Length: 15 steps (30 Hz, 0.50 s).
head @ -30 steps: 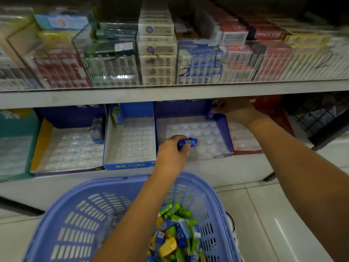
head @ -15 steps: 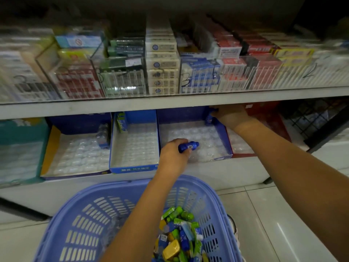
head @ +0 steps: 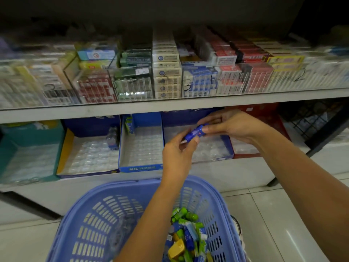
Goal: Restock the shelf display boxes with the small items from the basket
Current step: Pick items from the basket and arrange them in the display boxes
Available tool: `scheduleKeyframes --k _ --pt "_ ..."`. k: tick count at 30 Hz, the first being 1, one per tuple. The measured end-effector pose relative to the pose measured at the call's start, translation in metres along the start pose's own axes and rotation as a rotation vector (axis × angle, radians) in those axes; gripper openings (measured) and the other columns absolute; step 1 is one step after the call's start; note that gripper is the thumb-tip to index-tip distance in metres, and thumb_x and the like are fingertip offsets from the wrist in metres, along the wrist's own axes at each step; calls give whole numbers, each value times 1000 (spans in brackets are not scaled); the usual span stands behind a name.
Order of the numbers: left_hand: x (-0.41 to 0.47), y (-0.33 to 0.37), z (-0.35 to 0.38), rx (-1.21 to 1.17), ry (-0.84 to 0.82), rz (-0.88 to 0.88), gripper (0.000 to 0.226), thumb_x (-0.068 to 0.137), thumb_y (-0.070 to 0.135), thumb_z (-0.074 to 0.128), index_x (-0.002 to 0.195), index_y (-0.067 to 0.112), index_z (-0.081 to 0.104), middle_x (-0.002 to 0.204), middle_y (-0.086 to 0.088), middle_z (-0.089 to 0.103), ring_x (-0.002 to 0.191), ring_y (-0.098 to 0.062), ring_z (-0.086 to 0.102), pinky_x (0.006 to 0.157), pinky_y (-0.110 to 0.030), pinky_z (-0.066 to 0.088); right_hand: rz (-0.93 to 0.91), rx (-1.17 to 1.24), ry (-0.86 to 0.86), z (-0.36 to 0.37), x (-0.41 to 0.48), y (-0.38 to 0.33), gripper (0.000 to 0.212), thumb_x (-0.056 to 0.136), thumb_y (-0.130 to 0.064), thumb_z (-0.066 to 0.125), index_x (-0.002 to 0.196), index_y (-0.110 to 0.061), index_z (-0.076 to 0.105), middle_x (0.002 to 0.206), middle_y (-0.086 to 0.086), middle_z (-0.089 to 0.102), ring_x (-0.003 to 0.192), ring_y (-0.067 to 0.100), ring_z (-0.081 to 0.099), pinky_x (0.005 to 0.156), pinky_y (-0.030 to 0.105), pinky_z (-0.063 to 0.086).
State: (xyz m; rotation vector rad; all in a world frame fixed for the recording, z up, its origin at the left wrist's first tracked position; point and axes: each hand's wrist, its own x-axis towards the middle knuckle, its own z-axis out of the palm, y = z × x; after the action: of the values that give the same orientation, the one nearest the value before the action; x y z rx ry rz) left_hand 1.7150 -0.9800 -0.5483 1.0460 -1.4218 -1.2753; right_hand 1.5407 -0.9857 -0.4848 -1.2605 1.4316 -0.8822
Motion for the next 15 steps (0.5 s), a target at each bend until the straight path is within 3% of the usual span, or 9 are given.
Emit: scheduleKeyframes --k 4,8,13,15 --pt "1 -2 2 -21 -48 -85 24 93 17 59 116 11 65 79 5 70 70 -10 71 74 -26 59 -31 -77 -13 -5 -3 1 27 75 -5 74 99 -17 72 98 -3 74 95 6 69 75 10 52" --pt "5 -2 7 -38 -7 -43 22 92 16 61 113 14 65 91 0 71 77 -13 70 77 -27 58 44 123 56 -2 -1 2 30 75 -5 74 104 -1 66 97 12 74 91 22 72 74 22 58" --pt "12 -8 14 22 63 57 25 84 6 69 107 15 64 99 6 67 87 -5 65 75 -11 51 49 -61 166 1 8 1 22 73 -14 78 92 -11 70 89 1 74 86 12 71 72 20 58" --pt "15 -9 18 17 107 57 27 82 3 70 107 12 63 99 5 66 87 -1 63 75 -9 49 125 -51 195 2 15 4 21 74 -14 78 92 -11 68 95 6 72 85 14 71 73 22 59"
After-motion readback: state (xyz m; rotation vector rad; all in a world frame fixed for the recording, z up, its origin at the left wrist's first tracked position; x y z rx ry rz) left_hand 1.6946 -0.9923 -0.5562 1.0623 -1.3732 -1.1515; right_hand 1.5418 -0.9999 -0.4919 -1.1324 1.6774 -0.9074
